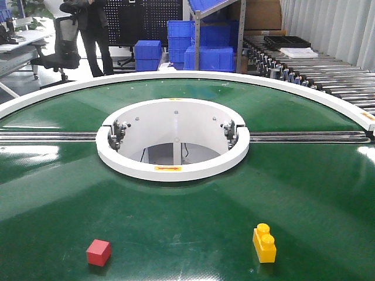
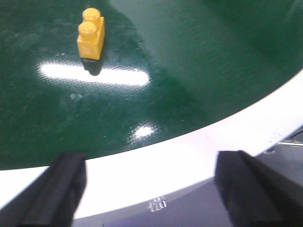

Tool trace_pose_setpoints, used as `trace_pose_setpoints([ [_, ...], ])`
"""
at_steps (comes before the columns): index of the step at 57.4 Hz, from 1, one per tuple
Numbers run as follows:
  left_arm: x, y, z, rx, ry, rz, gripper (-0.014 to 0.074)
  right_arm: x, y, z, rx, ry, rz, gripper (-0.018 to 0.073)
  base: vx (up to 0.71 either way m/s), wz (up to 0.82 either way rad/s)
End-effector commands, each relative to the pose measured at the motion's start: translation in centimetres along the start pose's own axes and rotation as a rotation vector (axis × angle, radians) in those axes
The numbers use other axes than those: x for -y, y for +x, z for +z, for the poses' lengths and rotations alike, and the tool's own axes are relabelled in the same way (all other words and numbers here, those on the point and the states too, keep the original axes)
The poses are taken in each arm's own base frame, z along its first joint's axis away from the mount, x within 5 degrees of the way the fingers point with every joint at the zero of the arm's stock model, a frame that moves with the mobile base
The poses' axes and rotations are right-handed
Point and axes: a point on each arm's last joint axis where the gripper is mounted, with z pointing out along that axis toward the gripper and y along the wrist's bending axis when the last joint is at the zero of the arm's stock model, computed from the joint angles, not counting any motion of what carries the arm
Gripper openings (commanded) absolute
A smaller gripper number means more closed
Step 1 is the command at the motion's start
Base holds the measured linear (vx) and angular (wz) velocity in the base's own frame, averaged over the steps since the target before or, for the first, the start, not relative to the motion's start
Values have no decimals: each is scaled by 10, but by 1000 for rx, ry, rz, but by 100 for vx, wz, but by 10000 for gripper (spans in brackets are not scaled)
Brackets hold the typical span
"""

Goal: Pick red and yellow blocks into blue bin

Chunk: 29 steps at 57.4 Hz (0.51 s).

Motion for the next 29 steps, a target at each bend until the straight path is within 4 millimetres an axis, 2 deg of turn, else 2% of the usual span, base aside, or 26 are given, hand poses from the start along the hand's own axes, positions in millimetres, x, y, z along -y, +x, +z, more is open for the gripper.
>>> trace_pose_setpoints([
  [1, 6, -13, -3, 82, 54, -1, 629, -3, -25, 2, 86, -21, -36, 718, 0, 0],
  [10, 10, -13, -3, 78, 94, 24, 622, -8, -57, 28, 18, -54, 0, 720, 0, 0],
  [22, 11, -13, -3, 79, 95, 32, 563, -12, -97, 81, -92, -86, 35, 666, 0, 0],
  [29, 11, -13, -3, 79, 95, 33, 537, -17, -117, 110, -132, -126, -1, 636, 0, 0],
])
